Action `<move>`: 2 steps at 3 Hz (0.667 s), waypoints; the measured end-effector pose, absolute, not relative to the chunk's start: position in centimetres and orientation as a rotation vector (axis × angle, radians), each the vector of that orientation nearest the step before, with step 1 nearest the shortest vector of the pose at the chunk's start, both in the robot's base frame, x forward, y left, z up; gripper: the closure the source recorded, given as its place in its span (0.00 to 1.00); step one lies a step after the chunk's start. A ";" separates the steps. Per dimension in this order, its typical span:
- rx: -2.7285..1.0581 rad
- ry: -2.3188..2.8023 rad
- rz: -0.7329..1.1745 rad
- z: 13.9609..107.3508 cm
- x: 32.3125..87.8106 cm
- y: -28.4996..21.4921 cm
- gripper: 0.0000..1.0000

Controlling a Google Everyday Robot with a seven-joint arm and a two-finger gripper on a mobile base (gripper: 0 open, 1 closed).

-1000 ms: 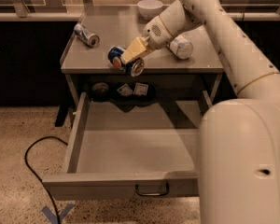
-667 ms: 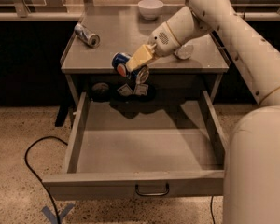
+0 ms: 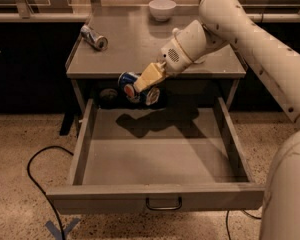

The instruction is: Place pepsi can into top drawer

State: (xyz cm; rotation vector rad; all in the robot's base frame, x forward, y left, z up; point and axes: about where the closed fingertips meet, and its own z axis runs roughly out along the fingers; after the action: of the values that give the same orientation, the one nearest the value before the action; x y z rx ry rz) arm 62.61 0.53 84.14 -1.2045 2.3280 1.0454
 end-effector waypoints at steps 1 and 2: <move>-1.204 2.326 1.045 84.2 62.7 0.5 1.00; -1.172 2.312 1.050 83.1 62.5 0.5 1.00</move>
Offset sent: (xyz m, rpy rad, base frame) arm -0.0041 -0.0061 -0.0253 0.0514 -0.0298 -0.0622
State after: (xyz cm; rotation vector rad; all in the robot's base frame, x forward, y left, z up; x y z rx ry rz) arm 62.47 0.51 83.12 -1.1725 2.3117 1.0500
